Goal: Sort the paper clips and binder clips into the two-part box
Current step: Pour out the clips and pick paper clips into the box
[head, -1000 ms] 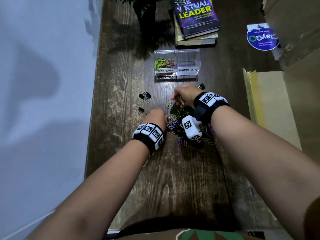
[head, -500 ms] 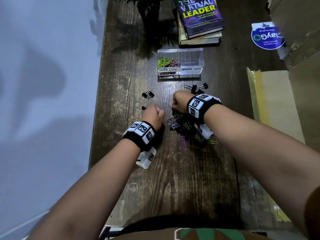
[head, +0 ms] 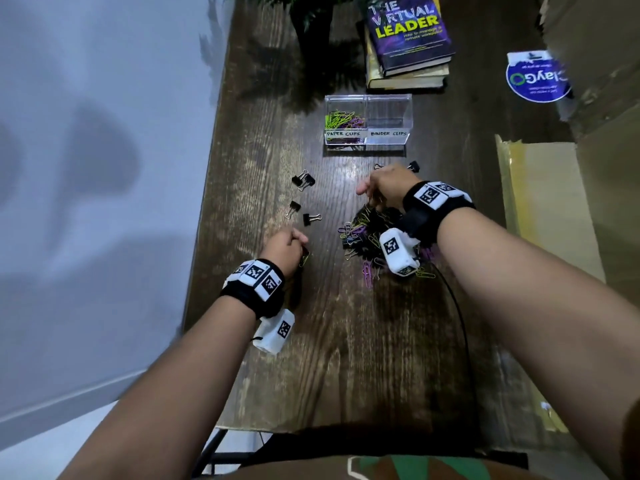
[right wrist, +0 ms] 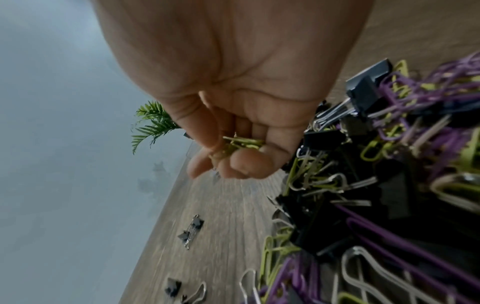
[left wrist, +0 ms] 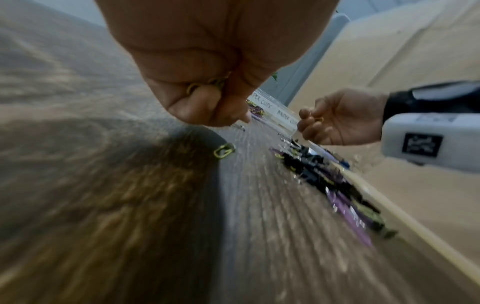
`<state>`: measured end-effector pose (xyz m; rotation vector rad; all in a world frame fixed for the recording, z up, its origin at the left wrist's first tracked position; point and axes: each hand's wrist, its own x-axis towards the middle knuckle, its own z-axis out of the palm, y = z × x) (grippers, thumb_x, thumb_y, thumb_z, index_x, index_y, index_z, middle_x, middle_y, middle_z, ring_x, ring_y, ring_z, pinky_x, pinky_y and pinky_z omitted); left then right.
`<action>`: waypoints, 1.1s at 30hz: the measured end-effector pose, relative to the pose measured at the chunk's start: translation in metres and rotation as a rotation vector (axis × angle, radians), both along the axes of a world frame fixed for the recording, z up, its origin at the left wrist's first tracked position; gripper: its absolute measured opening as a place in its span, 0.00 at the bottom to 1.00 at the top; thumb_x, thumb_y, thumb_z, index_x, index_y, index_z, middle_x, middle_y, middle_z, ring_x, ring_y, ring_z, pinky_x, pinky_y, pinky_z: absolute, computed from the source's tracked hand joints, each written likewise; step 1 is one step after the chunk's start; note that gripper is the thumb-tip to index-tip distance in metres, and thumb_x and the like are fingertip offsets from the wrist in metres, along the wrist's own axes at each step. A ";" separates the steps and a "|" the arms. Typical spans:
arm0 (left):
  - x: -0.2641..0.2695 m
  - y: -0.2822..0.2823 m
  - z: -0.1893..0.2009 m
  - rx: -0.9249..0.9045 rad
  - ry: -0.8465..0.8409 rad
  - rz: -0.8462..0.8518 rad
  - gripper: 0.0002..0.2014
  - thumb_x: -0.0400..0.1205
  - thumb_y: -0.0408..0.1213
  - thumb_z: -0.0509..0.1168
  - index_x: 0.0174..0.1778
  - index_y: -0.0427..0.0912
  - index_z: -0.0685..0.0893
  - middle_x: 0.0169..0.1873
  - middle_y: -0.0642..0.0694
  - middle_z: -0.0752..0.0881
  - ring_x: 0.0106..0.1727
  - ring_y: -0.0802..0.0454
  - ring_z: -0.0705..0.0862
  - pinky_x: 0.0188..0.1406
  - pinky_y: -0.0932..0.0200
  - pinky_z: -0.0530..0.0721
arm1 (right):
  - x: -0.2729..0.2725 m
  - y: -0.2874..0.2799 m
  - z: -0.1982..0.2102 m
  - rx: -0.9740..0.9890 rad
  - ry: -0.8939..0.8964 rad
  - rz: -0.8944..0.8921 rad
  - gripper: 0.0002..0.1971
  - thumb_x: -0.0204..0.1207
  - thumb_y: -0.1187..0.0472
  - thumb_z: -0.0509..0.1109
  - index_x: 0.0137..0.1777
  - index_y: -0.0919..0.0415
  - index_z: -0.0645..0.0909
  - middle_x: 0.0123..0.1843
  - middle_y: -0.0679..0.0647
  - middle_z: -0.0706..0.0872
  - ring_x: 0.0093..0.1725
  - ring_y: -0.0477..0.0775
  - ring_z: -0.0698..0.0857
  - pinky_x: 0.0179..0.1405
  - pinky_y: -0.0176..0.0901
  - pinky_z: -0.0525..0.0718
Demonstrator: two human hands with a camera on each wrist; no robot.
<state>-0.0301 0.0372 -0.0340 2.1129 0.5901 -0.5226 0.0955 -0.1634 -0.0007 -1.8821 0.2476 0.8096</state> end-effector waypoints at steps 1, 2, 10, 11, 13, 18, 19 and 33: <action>-0.004 -0.001 0.001 0.059 0.016 -0.057 0.11 0.83 0.30 0.53 0.43 0.45 0.80 0.44 0.44 0.83 0.42 0.47 0.81 0.42 0.56 0.78 | -0.002 -0.002 0.000 -0.011 0.015 0.015 0.14 0.74 0.70 0.59 0.32 0.65 0.83 0.36 0.65 0.84 0.26 0.54 0.76 0.24 0.43 0.75; -0.006 -0.003 0.003 0.150 0.031 -0.116 0.09 0.84 0.33 0.54 0.48 0.41 0.80 0.44 0.43 0.84 0.42 0.45 0.82 0.41 0.56 0.78 | -0.005 -0.002 0.000 -0.028 0.021 0.050 0.13 0.75 0.68 0.60 0.33 0.65 0.84 0.33 0.61 0.82 0.26 0.53 0.76 0.25 0.43 0.75; -0.027 -0.011 -0.003 0.489 0.067 -0.304 0.19 0.82 0.52 0.61 0.58 0.40 0.72 0.47 0.42 0.84 0.47 0.40 0.85 0.42 0.50 0.82 | -0.028 0.011 -0.007 -0.587 -0.386 0.707 0.11 0.74 0.60 0.72 0.54 0.63 0.85 0.54 0.58 0.86 0.54 0.57 0.84 0.49 0.42 0.79; -0.028 -0.013 -0.003 0.488 0.069 -0.301 0.18 0.83 0.51 0.60 0.58 0.38 0.73 0.47 0.41 0.85 0.48 0.39 0.85 0.44 0.48 0.83 | -0.031 0.013 -0.008 -0.615 -0.397 0.744 0.12 0.74 0.60 0.72 0.56 0.64 0.85 0.55 0.60 0.86 0.55 0.60 0.85 0.50 0.44 0.81; -0.027 -0.015 -0.005 0.459 0.062 -0.284 0.15 0.84 0.48 0.60 0.55 0.38 0.74 0.47 0.39 0.85 0.47 0.39 0.85 0.46 0.47 0.84 | -0.035 0.017 -0.010 -0.658 -0.410 0.782 0.13 0.74 0.59 0.71 0.56 0.65 0.83 0.54 0.62 0.86 0.53 0.63 0.85 0.50 0.47 0.85; -0.029 -0.018 -0.007 0.431 0.057 -0.301 0.14 0.84 0.46 0.57 0.54 0.38 0.73 0.46 0.38 0.86 0.46 0.36 0.85 0.50 0.42 0.85 | -0.046 0.024 -0.015 -0.710 -0.446 0.834 0.12 0.76 0.59 0.68 0.52 0.69 0.81 0.53 0.66 0.85 0.52 0.66 0.85 0.45 0.47 0.81; -0.030 -0.019 -0.007 0.436 0.059 -0.312 0.14 0.84 0.46 0.55 0.54 0.38 0.72 0.47 0.38 0.86 0.47 0.36 0.86 0.50 0.41 0.85 | -0.047 0.025 -0.016 -0.721 -0.454 0.840 0.13 0.77 0.58 0.67 0.53 0.69 0.80 0.54 0.65 0.84 0.53 0.66 0.85 0.45 0.48 0.80; -0.030 -0.020 -0.008 0.417 0.051 -0.231 0.13 0.85 0.42 0.57 0.58 0.36 0.72 0.49 0.38 0.85 0.48 0.38 0.85 0.48 0.44 0.83 | -0.030 0.021 0.007 -0.159 -0.188 0.327 0.11 0.77 0.58 0.69 0.39 0.65 0.85 0.33 0.55 0.80 0.27 0.47 0.71 0.25 0.37 0.69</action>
